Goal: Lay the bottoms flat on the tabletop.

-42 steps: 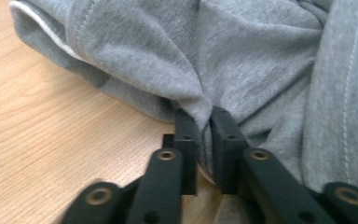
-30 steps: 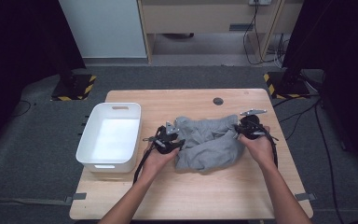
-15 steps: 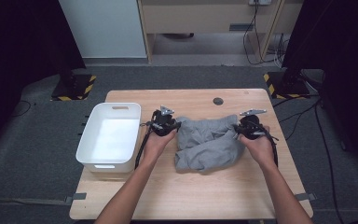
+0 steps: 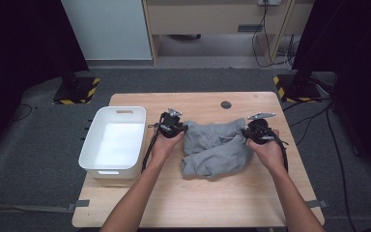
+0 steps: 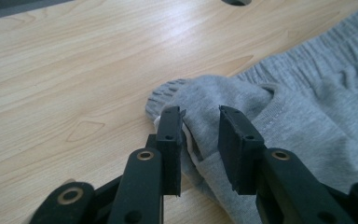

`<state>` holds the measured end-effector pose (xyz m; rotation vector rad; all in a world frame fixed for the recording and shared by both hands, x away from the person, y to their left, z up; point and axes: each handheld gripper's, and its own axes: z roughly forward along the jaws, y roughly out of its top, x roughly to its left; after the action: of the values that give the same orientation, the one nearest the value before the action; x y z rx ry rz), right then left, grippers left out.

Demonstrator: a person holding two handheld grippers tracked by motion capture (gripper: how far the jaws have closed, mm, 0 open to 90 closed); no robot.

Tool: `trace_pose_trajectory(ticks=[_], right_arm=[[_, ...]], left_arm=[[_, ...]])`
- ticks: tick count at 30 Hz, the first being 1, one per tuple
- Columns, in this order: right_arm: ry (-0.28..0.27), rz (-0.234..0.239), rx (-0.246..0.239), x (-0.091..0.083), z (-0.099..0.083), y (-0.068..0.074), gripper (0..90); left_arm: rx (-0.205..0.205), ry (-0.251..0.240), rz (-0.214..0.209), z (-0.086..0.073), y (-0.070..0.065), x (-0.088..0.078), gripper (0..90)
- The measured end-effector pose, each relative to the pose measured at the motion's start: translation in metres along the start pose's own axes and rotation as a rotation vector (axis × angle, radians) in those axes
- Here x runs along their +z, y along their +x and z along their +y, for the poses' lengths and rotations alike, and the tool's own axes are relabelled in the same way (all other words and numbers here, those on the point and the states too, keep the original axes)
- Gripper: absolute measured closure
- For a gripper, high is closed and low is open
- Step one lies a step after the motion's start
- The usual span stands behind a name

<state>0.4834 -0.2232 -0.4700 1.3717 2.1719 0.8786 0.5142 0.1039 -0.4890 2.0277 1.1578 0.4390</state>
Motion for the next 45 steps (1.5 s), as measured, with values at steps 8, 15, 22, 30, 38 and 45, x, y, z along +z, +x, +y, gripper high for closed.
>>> trace_pose_trajectory(ticks=[8,15,22,30,38,45], right_arm=[[-0.002,0.012,0.001,0.000,-0.001,0.000,82.1],[-0.001,0.019,0.000,0.001,-0.001,0.001,82.1],[0.000,0.022,0.000,0.002,-0.001,0.001,81.9],[0.002,0.021,-0.002,0.002,-0.001,0.001,82.2],[0.000,0.023,-0.002,0.002,-0.003,-0.005,86.4],[-0.007,-0.050,0.004,0.001,-0.006,-0.018,87.0]], left_arm=[[0.008,0.035,-0.028,-0.009,-0.007,0.011,64.9],[0.006,0.061,-0.020,-0.015,-0.009,0.020,55.4],[0.009,0.076,-0.020,-0.020,-0.010,0.024,60.4],[0.013,0.083,-0.030,-0.023,-0.009,0.025,79.0],[0.012,0.070,-0.028,-0.030,-0.006,0.018,81.6],[0.045,0.073,-0.038,-0.037,-0.009,0.010,81.8]])
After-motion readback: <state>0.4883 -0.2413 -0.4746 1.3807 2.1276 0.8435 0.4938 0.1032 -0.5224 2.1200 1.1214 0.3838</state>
